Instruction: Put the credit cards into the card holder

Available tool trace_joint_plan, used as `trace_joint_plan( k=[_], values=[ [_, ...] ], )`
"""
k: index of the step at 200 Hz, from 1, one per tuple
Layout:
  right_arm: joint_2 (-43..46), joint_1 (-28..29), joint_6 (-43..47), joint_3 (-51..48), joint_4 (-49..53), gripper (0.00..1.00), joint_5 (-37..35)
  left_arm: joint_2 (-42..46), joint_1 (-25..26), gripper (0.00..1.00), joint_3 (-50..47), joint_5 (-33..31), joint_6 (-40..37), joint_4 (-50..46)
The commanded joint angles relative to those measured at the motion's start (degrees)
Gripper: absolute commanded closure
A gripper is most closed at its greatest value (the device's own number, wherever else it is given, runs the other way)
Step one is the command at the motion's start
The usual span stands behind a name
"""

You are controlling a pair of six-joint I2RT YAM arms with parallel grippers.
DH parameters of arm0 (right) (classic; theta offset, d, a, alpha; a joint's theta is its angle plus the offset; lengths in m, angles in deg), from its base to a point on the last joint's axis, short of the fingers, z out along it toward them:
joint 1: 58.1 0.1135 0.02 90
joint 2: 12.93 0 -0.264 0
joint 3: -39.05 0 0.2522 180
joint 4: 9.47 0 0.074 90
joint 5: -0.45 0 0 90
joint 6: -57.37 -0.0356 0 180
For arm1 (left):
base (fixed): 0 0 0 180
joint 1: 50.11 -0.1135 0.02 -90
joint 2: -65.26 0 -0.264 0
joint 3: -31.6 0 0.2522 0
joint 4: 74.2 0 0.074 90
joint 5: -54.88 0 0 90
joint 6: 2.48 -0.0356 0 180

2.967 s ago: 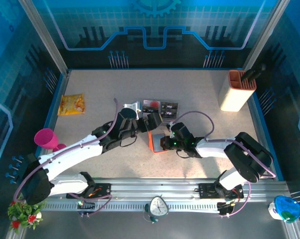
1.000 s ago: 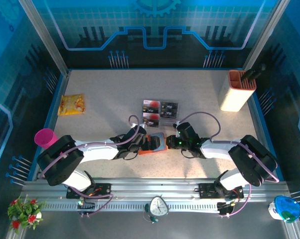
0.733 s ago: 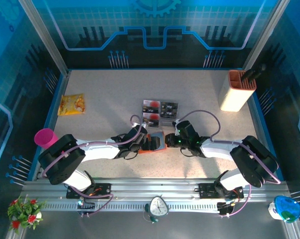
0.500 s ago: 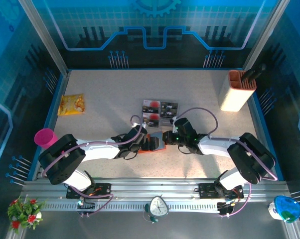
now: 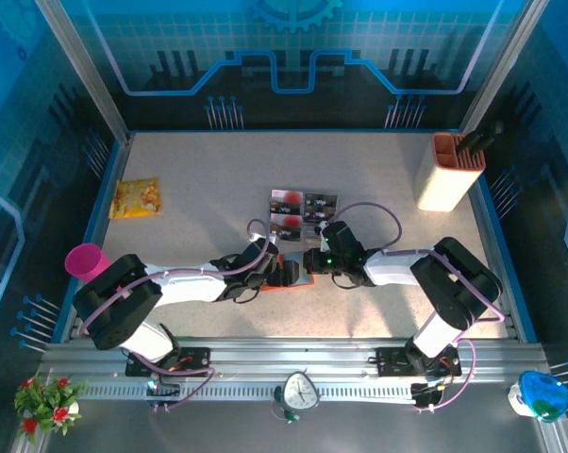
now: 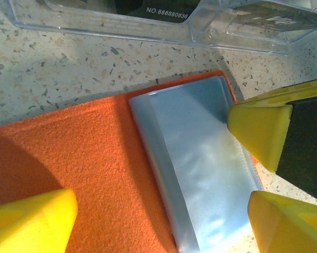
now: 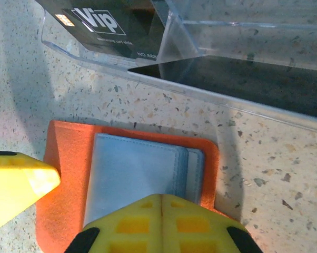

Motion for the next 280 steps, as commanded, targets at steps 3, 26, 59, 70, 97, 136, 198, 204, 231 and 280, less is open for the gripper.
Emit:
trace_joint_plan(
  k=[3,26,59,70,97,136,198,204,231,280],
  values=[
    [-0.4,0.4,0.3,-1.9,-0.3,0.97,1.0,0.4,0.2,0.14,-2.1,-1.6,-1.4,-3.2],
    [-0.4,0.7,-0.7,-3.2,-1.5,0.97,1.1,-0.3,0.2,0.13,-2.1,-1.7,-1.8,-3.1],
    [-2.7,2.2,-1.6,-2.2,-2.8,0.98,1.8,-1.0,0.2,0.13,-2.0,-2.2,-2.4,-3.5],
    [-3.6,2.8,-1.8,-1.5,-3.0,0.98,2.0,-1.2,0.2,0.13,-2.0,-2.5,-2.6,-3.8],
    [-4.5,3.6,-2.5,-0.9,-3.6,0.98,1.9,-1.3,0.2,0.17,-2.0,-3.2,-3.1,-5.0],
    [-3.7,3.5,-2.9,-1.6,-3.9,0.98,1.5,-2.1,0.2,0.27,-1.5,-3.6,-4.3,-6.7],
    [-2.1,3.3,-4.3,-1.8,-4.8,0.97,2.2,-5.8,0.2,0.40,-0.8,-3.0,-5.4,-6.5],
    [-1.8,3.1,-4.4,-1.8,-4.7,0.96,2.3,-6.0,0.2,0.42,-0.9,-3.0,-5.4,-6.5],
    [0.6,2.1,-5.0,-2.2,-4.4,0.85,2.1,-5.9,0.3,0.45,-1.4,-3.0,-5.4,-6.1],
    [1.1,0.9,-5.2,-1.5,-4.1,0.66,3.0,-5.2,0.3,0.48,-2.1,-3.1,-5.6,-5.0]
  ],
)
